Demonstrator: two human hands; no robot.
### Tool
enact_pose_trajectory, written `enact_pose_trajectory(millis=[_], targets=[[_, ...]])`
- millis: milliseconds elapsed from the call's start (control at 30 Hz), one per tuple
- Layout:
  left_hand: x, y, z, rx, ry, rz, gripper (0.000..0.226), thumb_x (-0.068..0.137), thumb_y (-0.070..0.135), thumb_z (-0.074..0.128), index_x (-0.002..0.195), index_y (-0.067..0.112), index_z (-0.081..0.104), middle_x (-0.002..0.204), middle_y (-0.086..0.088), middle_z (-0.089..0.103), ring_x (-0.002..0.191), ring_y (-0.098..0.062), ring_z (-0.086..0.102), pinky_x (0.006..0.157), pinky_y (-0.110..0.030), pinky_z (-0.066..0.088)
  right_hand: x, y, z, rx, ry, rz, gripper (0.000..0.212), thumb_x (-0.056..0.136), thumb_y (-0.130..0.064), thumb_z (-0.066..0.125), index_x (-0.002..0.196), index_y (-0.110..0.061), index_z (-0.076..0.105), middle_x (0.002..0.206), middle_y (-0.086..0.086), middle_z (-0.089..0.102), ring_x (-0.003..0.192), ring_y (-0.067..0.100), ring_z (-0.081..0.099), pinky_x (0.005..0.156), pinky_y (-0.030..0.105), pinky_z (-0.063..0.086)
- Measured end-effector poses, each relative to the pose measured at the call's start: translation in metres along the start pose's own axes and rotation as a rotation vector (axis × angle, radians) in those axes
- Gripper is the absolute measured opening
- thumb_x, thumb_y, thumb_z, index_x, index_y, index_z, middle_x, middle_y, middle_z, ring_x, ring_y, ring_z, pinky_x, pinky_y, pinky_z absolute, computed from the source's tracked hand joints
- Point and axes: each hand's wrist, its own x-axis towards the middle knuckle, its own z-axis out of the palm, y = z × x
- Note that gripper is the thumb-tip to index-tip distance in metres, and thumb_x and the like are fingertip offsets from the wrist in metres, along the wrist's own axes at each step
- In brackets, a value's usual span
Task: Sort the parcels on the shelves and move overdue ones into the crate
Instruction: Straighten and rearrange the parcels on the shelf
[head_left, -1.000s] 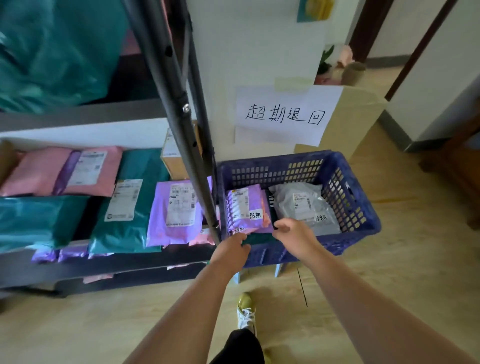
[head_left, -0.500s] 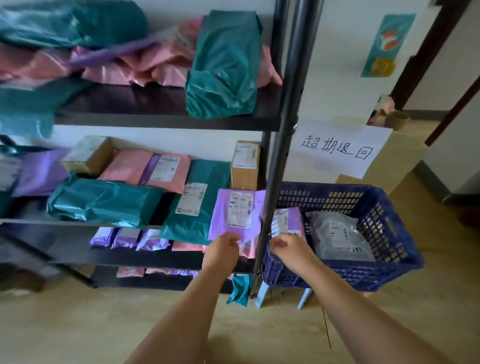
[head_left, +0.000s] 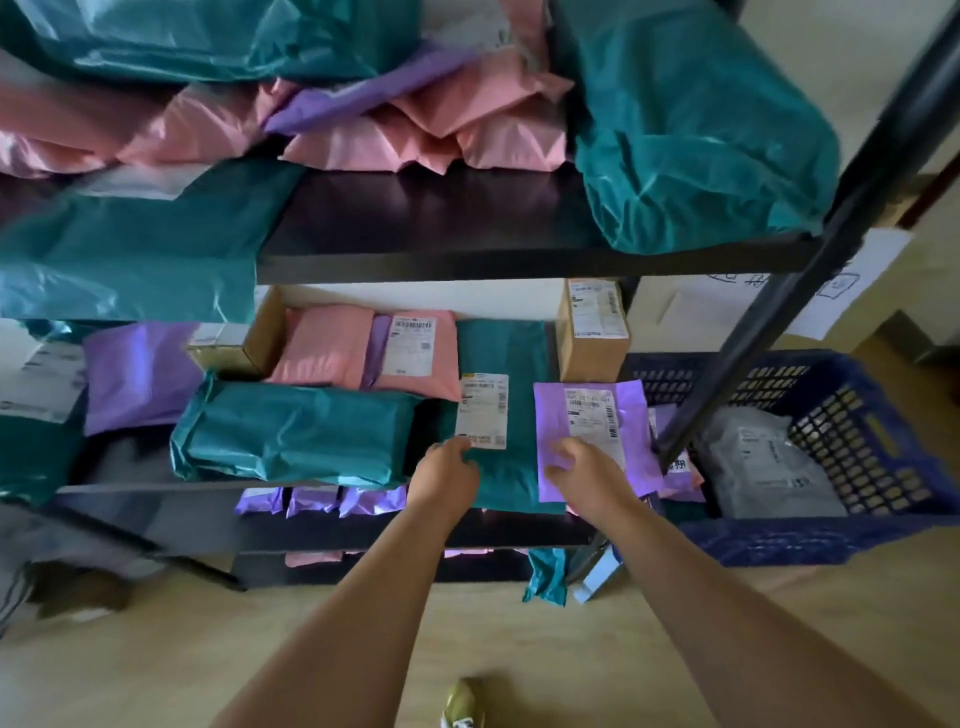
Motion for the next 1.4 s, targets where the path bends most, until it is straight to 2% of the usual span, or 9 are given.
enact_pose_trajectory(millis=[267, 433, 500, 567, 700, 933, 1067, 1267, 1400], targets=[[0.033, -0.010, -0.001, 0.025, -0.070, -0.139, 0.057, 0.096, 0.020, 0.044, 0.151, 0.017, 0.031, 0.145, -0.014, 0.044, 0.127, -0.035, 0.044, 0.106, -0.045, 0.040, 0.022, -0.006, 0.007, -0.171, -0.109, 0.002, 0.052, 0.097, -0.021, 0.055, 0.147, -0.018, 0.040, 0.144, 0.011, 0.048, 0.125, 0.032, 0.050, 0.098, 0.038, 0.045], [0.048, -0.001, 0.004, -0.115, -0.040, -0.199, 0.059, 0.096, 0.022, 0.043, 0.152, 0.018, 0.026, 0.142, -0.013, 0.048, 0.120, -0.034, 0.052, 0.099, -0.048, 0.047, 0.043, -0.003, 0.007, -0.213, -0.169, 0.008, 0.041, 0.093, -0.022, 0.056, 0.134, -0.019, 0.050, 0.127, 0.010, 0.057, 0.110, 0.030, 0.054, 0.090, 0.037, 0.048], [0.050, 0.004, 0.002, -0.257, -0.017, -0.244, 0.056, 0.096, 0.021, 0.048, 0.149, 0.014, 0.033, 0.129, -0.010, 0.057, 0.104, -0.029, 0.060, 0.087, -0.039, 0.052, 0.046, -0.002, 0.007, -0.251, -0.168, -0.016, 0.040, 0.092, -0.020, 0.053, 0.132, -0.022, 0.051, 0.120, 0.009, 0.060, 0.104, 0.029, 0.055, 0.087, 0.035, 0.048], [0.054, 0.009, 0.002, -0.447, 0.008, -0.301, 0.043, 0.096, 0.016, 0.054, 0.138, 0.009, 0.046, 0.101, -0.003, 0.061, 0.078, -0.019, 0.059, 0.069, -0.030, 0.049, 0.051, -0.002, 0.003, -0.263, -0.172, -0.036, 0.044, 0.093, -0.017, 0.050, 0.136, -0.025, 0.050, 0.120, 0.008, 0.061, 0.103, 0.029, 0.057, 0.085, 0.034, 0.048], [0.061, 0.014, 0.001, -0.789, 0.013, -0.417, 0.021, 0.090, 0.015, 0.065, 0.107, 0.003, 0.069, 0.094, -0.009, 0.071, 0.084, -0.025, 0.067, 0.070, -0.032, 0.056, 0.053, -0.002, -0.005, -0.229, -0.200, -0.067, 0.054, 0.094, -0.016, 0.048, 0.145, -0.031, 0.043, 0.130, 0.010, 0.059, 0.109, 0.032, 0.059, 0.087, 0.035, 0.049], [0.068, 0.022, -0.001, -0.799, 0.022, -0.292, 0.008, 0.091, 0.020, 0.066, 0.097, 0.015, 0.068, 0.087, -0.002, 0.071, 0.078, -0.020, 0.067, 0.066, -0.031, 0.056, 0.054, -0.001, -0.007, -0.204, -0.228, -0.062, 0.054, 0.094, -0.018, 0.051, 0.145, -0.033, 0.042, 0.126, 0.009, 0.059, 0.102, 0.028, 0.060, 0.082, 0.035, 0.051], [0.065, 0.023, -0.009, -0.778, 0.041, -0.215, 0.009, 0.089, 0.017, 0.068, 0.097, 0.014, 0.071, 0.094, -0.007, 0.074, 0.086, -0.026, 0.069, 0.078, -0.038, 0.058, 0.058, 0.002, -0.004, -0.195, -0.238, -0.034, 0.048, 0.094, -0.022, 0.053, 0.142, -0.030, 0.047, 0.122, 0.008, 0.060, 0.095, 0.025, 0.058, 0.079, 0.032, 0.047], [0.062, 0.013, -0.032, -0.800, 0.120, -0.185, 0.007, 0.090, 0.017, 0.067, 0.097, 0.017, 0.069, 0.084, 0.003, 0.069, 0.078, -0.017, 0.065, 0.066, -0.027, 0.052, 0.058, -0.003, -0.003, -0.152, -0.193, 0.042, 0.040, 0.098, -0.021, 0.049, 0.137, -0.019, 0.053, 0.132, 0.011, 0.058, 0.114, 0.029, 0.057, 0.084, 0.028, 0.043], [0.064, -0.005, -0.052, -0.904, 0.085, -0.210, 0.014, 0.085, 0.018, 0.071, 0.099, 0.018, 0.073, 0.095, -0.003, 0.075, 0.093, -0.025, 0.070, 0.087, -0.041, 0.056, 0.055, -0.019, -0.006, -0.112, -0.072, 0.042, 0.035, 0.104, -0.025, 0.036, 0.126, -0.009, 0.058, 0.128, 0.014, 0.059, 0.108, 0.027, 0.055, 0.086, 0.031, 0.041]])
